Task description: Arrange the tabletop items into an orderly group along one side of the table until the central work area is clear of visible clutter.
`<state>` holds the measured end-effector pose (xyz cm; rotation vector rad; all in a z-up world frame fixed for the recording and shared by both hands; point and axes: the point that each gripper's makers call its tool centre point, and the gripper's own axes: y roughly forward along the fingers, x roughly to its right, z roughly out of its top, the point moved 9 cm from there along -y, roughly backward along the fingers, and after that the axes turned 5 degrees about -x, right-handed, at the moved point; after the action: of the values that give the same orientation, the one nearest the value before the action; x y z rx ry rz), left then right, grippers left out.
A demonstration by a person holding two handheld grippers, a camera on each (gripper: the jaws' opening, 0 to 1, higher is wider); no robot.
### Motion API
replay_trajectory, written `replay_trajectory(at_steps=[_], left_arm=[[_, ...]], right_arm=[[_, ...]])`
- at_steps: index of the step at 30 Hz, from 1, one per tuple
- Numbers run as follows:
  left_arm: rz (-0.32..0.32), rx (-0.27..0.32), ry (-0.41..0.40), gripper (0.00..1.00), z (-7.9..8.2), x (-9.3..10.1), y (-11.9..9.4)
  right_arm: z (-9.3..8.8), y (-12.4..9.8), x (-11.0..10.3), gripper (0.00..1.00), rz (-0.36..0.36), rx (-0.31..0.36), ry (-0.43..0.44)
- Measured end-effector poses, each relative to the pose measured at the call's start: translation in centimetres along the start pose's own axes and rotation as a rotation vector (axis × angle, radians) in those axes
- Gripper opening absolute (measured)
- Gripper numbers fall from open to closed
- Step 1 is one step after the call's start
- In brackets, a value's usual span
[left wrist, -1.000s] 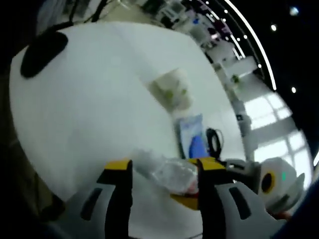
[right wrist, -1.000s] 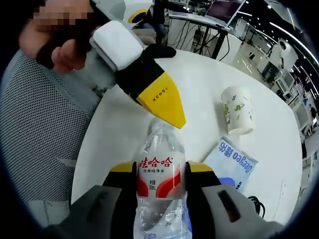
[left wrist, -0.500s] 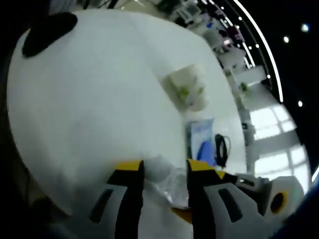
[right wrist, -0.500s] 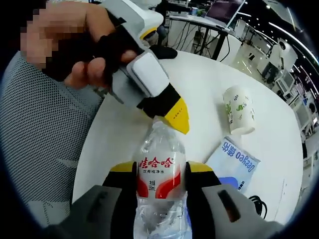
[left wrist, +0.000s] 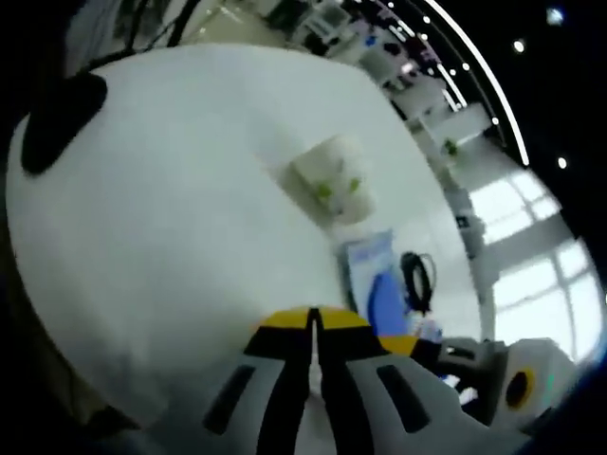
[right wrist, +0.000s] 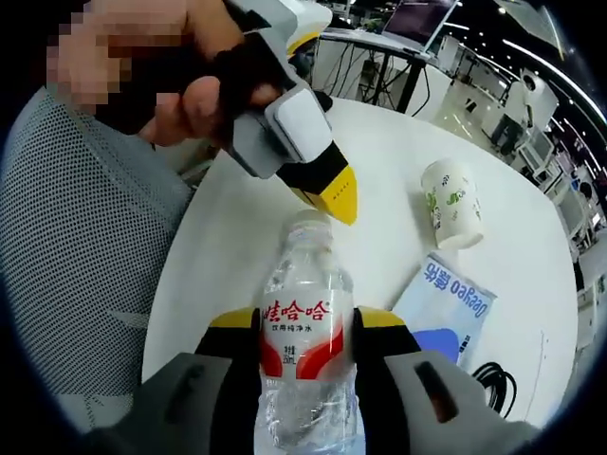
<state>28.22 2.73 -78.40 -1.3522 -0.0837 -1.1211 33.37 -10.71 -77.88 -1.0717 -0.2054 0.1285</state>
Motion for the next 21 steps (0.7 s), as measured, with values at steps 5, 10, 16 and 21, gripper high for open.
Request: replay_trajectory(at_steps=[5, 10, 16, 21], left_arm=[[-0.012, -0.007, -0.091, 0.02, -0.8, -1.0, -0.7], [-0.025, -0.032, -0.131, 0.17, -2.2, -0.8, -1.3], [-0.053, -0.055, -0.252, 0.28, -3.1, -0.7, -1.1], [-0.055, -0.055, -0.309, 0.29, -3.5, -0.6, -0.5]], right_arm=[[-0.2, 0.0, -0.1, 0.37, 0.003, -0.006, -0.006], [-0.2, 0.0, 0.0, 0.37, 0.002, -0.005, 0.003], [-0.2, 0.0, 0.0, 0.37, -0.001, -0.006, 0.006], [-0.1, 0.0, -0.2, 0.37, -0.001, 0.0, 0.015]])
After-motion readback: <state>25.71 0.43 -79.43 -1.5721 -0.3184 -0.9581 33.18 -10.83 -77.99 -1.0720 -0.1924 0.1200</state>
